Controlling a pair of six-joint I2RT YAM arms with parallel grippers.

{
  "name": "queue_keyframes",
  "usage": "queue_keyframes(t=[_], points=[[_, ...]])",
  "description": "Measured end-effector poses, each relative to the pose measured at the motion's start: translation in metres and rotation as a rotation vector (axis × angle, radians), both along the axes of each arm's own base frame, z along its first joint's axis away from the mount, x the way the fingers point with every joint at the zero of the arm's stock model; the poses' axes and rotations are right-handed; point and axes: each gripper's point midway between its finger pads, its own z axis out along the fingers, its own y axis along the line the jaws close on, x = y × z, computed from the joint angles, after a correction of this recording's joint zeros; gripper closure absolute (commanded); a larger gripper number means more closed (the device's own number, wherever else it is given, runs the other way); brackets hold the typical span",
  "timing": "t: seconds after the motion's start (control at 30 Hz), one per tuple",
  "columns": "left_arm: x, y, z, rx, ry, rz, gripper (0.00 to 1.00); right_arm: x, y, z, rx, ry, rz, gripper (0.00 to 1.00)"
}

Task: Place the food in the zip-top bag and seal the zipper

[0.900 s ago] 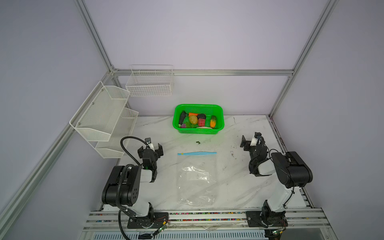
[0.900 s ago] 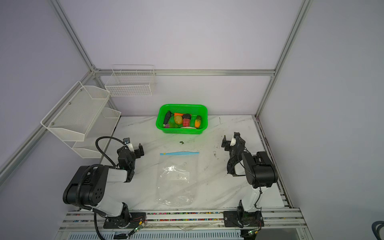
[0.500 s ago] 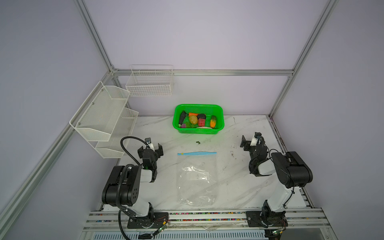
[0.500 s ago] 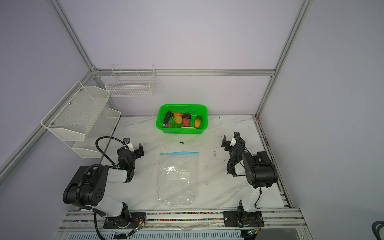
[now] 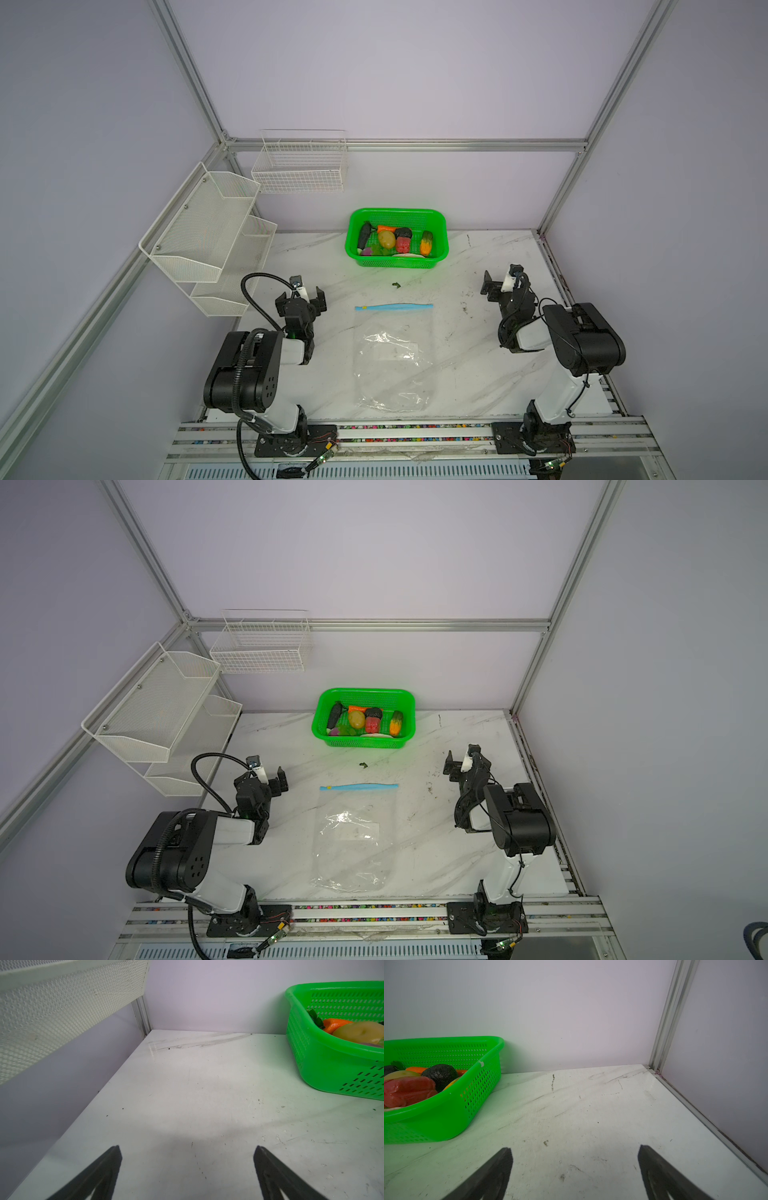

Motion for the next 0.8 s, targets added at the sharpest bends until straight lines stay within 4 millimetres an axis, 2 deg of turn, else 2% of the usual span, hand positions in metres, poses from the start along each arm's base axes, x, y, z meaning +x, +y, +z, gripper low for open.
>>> queue_keyframes(t=[0.8], points=[[-0.0006, 0.0001, 0.0004, 0.005, 0.000, 0.011, 0.00, -0.0002, -0.0061, 0.0002, -0.004, -0.001, -0.030, 0.03]])
